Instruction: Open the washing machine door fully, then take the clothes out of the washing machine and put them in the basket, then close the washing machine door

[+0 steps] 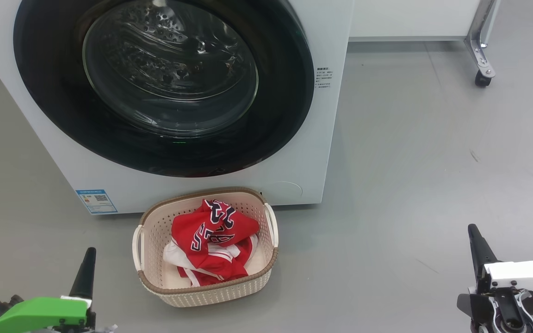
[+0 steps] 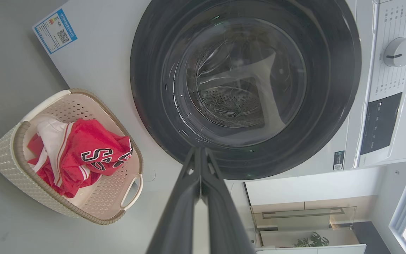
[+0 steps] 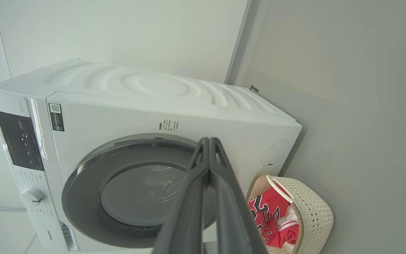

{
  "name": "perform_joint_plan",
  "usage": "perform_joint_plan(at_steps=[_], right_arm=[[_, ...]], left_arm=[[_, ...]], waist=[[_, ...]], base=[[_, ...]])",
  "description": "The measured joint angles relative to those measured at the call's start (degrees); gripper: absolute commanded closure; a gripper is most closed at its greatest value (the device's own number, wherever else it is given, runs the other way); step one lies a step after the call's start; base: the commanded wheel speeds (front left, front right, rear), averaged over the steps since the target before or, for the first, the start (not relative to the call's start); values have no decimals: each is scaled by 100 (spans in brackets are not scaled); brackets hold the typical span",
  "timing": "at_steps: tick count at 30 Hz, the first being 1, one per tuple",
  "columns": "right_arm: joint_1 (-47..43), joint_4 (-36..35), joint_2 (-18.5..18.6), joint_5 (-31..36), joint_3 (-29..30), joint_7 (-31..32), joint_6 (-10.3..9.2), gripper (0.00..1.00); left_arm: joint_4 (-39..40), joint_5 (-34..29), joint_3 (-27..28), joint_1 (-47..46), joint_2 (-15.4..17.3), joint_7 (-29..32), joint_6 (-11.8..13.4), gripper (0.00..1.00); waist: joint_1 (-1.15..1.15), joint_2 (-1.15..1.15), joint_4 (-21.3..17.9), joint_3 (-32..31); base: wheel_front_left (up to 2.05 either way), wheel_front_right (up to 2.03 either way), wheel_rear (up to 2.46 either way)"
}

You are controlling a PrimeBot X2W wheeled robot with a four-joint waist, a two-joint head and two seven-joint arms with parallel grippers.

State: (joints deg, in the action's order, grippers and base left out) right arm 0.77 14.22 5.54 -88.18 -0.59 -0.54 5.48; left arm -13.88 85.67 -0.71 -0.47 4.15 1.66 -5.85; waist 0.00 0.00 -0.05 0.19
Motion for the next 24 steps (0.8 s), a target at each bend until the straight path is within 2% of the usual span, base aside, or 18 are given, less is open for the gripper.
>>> perform_joint_plan(at_steps=[12,24], right_arm=[[164,31,48,-835,194,178,97,100],[188,75,49,-855,209,183,101,100]], left_arm=[[-109,918,119,-190,5,135,-60,100],[-143,921,133,-202,9,140,-102,100]], waist=[[0,0,6,1],[0,0,6,-1]], base=[[0,0,0],[0,0,0]])
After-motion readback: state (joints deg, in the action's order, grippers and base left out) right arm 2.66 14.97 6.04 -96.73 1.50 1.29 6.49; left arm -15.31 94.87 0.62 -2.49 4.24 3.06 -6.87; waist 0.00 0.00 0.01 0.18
